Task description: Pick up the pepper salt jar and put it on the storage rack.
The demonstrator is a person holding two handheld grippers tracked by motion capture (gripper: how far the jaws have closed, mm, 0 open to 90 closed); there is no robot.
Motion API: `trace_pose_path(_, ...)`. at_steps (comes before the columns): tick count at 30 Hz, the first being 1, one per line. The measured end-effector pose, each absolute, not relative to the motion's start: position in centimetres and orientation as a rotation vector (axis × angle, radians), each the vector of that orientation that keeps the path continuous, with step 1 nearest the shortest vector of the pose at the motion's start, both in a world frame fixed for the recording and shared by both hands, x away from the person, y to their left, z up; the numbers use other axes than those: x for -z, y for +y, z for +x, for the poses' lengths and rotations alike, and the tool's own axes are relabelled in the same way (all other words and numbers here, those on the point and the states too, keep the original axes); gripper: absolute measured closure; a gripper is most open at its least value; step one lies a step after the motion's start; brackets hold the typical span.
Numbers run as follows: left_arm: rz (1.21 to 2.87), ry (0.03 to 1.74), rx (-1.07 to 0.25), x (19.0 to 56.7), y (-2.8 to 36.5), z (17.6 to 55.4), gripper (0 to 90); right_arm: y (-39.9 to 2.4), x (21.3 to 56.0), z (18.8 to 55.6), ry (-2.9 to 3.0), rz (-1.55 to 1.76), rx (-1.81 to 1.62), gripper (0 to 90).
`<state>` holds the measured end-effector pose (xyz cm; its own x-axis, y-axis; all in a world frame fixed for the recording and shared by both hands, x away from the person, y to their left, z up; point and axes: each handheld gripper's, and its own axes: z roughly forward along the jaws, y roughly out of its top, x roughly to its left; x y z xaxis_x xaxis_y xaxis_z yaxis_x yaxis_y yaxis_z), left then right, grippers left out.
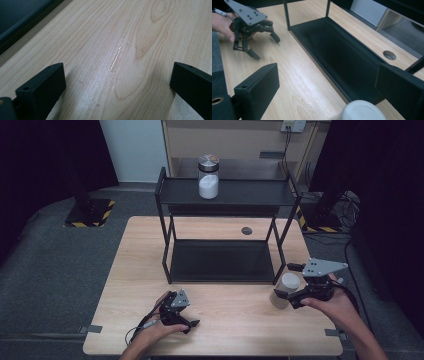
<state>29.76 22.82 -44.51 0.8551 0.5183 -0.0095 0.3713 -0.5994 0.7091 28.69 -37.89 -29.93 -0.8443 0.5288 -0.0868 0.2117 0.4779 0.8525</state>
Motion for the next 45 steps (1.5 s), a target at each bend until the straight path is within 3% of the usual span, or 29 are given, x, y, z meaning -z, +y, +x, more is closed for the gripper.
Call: trace_pose_path(45,2.280,0.641,-0.255,44.5,22.8,29.8,0.0,-40.5,34.8,30.6,2.376,0.768,-1.232,5.3)
